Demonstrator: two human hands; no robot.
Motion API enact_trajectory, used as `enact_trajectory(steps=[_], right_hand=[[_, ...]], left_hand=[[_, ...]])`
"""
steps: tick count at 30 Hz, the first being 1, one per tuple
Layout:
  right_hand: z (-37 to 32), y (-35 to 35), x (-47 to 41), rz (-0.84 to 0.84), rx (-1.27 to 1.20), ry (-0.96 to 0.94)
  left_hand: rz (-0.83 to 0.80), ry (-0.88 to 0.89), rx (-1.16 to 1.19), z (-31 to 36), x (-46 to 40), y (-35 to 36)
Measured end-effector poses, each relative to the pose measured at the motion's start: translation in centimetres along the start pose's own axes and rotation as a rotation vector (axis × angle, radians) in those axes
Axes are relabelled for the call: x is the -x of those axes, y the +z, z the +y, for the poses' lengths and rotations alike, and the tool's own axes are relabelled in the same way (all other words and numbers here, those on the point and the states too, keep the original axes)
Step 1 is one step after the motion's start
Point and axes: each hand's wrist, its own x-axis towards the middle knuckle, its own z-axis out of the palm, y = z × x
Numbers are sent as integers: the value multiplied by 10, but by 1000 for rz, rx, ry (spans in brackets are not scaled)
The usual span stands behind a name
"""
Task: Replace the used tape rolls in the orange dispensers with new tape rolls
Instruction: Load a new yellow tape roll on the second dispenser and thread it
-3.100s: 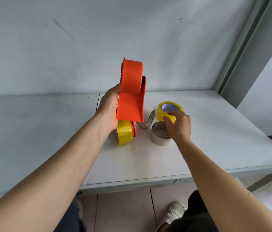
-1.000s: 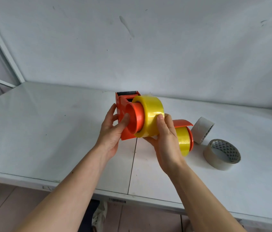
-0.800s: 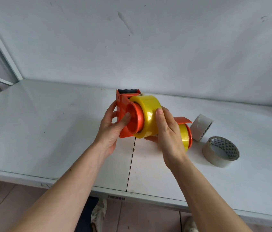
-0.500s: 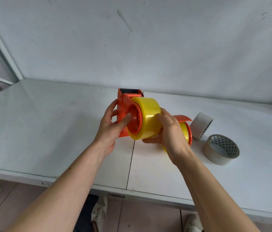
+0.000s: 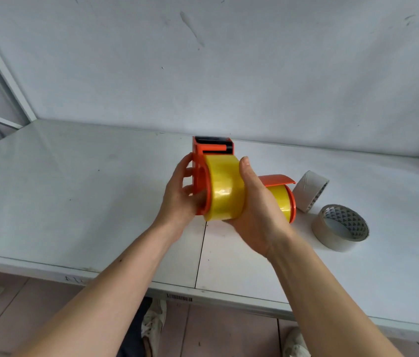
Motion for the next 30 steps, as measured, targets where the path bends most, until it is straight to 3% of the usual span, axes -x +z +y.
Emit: enact_trajectory(steps=[5, 9, 13, 17, 21, 27, 30], right_hand=[[9, 7, -2, 16, -33, -25], [11, 8, -5, 66, 34, -56], [15, 5, -8, 118, 246, -119], [20, 3, -8, 104, 352, -115], [18, 3, -4, 105, 462, -143], [3, -6, -2, 356, 515, -512], [5, -3, 3, 399, 633, -553]], left_hand=[[-35, -47, 92, 4, -2, 2], [-143, -196, 474, 18, 2, -3], [-317, -25, 232, 17, 4, -5], [-360, -9, 125, 14, 2, -11], [-366, -85, 183, 15, -3, -24], [-627, -110, 355, 15, 1, -49], [-671, -141, 332, 15, 4, -50]])
